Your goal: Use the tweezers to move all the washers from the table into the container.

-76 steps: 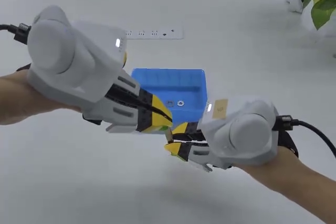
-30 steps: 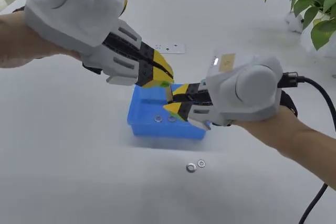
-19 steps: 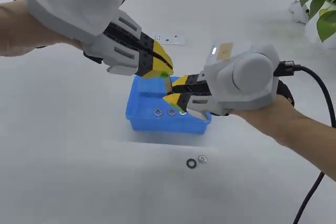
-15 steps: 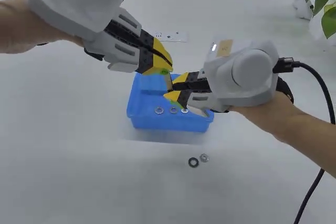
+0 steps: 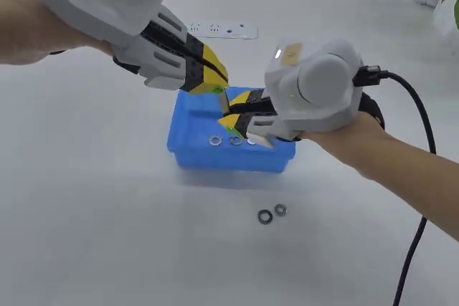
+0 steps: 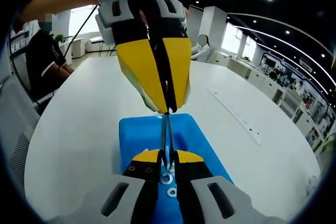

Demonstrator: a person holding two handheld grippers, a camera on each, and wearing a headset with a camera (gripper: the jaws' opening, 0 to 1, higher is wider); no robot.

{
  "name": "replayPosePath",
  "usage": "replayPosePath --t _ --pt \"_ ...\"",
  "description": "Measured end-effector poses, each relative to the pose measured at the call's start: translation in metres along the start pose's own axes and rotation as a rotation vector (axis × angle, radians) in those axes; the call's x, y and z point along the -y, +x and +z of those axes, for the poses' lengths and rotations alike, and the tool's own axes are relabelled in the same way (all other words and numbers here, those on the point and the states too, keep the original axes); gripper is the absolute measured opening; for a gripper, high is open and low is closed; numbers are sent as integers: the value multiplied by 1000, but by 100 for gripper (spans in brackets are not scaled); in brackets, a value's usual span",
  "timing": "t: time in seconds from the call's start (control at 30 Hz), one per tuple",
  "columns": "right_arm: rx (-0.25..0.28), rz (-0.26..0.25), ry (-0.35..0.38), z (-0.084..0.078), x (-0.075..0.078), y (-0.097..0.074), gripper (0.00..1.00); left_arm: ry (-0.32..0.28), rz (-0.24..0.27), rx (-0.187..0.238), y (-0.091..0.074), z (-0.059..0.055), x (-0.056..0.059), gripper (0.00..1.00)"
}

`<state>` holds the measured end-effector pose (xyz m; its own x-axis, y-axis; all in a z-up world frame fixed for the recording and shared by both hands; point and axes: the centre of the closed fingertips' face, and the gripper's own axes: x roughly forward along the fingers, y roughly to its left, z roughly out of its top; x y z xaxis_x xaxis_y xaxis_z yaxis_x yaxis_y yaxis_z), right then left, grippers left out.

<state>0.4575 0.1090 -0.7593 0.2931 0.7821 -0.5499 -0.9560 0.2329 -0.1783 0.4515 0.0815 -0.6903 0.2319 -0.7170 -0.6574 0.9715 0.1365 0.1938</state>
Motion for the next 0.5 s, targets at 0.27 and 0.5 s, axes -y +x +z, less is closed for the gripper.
replayPosePath --t 0.27,0.5 --pt "-11 10 19 -8 1 8 11 -19 -13 -8 3 -4 2 5" --pt "-16 19 24 -11 -1 12 11 -20 -24 -21 6 -8 4 5"
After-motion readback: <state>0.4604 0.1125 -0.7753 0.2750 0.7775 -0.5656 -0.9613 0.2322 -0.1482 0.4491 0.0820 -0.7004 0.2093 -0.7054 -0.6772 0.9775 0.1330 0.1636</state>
